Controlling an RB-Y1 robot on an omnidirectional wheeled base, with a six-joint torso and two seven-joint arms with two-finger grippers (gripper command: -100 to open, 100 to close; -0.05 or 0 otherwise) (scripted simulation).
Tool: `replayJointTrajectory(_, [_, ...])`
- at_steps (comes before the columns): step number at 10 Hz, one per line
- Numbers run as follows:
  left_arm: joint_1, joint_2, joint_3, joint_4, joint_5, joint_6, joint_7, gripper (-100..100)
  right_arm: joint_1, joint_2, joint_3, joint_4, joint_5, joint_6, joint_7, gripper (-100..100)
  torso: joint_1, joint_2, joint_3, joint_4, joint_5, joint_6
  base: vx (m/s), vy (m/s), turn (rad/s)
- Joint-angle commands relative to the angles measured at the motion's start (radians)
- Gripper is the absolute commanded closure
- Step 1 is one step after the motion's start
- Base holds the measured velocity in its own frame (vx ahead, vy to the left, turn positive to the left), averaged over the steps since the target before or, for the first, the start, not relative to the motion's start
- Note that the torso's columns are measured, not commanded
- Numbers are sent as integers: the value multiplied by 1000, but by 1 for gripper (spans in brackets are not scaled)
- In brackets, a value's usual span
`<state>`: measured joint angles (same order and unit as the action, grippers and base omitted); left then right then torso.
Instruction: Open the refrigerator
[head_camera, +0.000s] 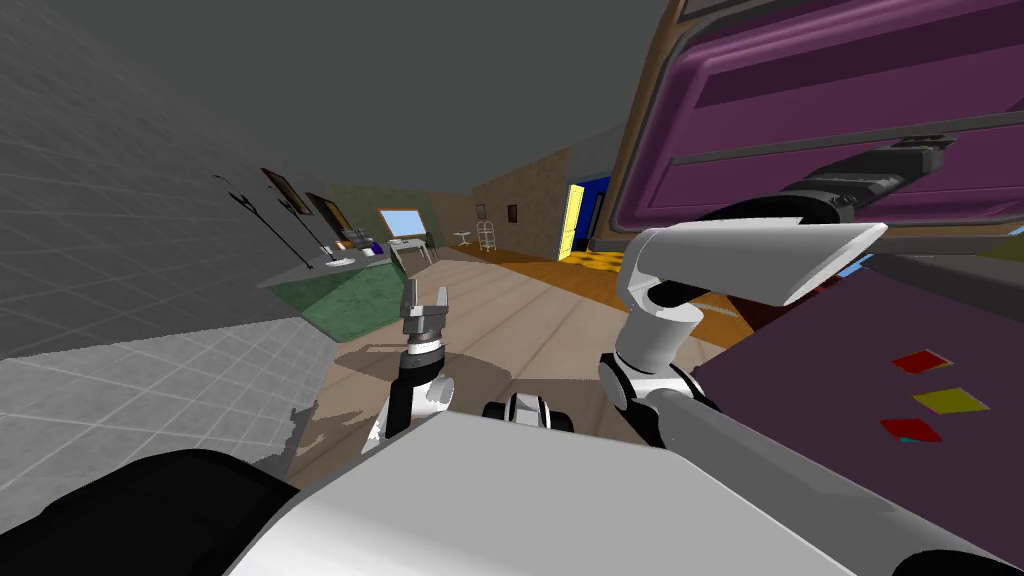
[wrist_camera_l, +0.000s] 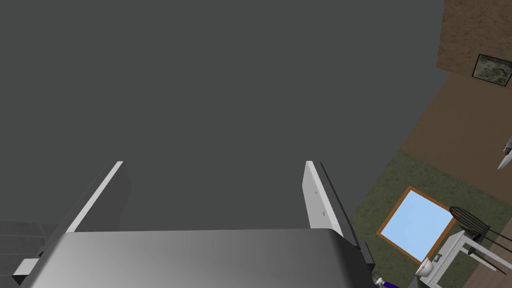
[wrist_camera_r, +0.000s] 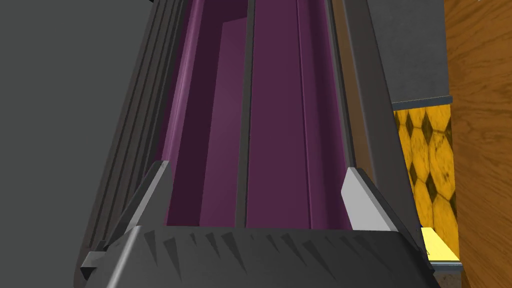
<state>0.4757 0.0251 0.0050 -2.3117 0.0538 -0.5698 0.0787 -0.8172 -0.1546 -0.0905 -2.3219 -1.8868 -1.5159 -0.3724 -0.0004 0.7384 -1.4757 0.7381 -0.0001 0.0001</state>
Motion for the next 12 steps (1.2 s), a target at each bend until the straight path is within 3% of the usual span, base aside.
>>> replayJointTrajectory(1, [0,0,0,0,0,0,0,0,-57,9,-41,-2,-31,-17,-57,-100,0,0,0,0,0,0,171,42,-63])
replayJointTrajectory(8, [0,0,0,0,0,0,0,0,-188,12,-134,-22,-108,-27,-182,-100,1,1,0,0,0,0,149,34,-55])
replayJointTrajectory(12, [0,0,0,0,0,0,0,0,-270,51,-192,-37,-158,-49,-260,-100,1,-1,-1,0,0,0,158,48,-61])
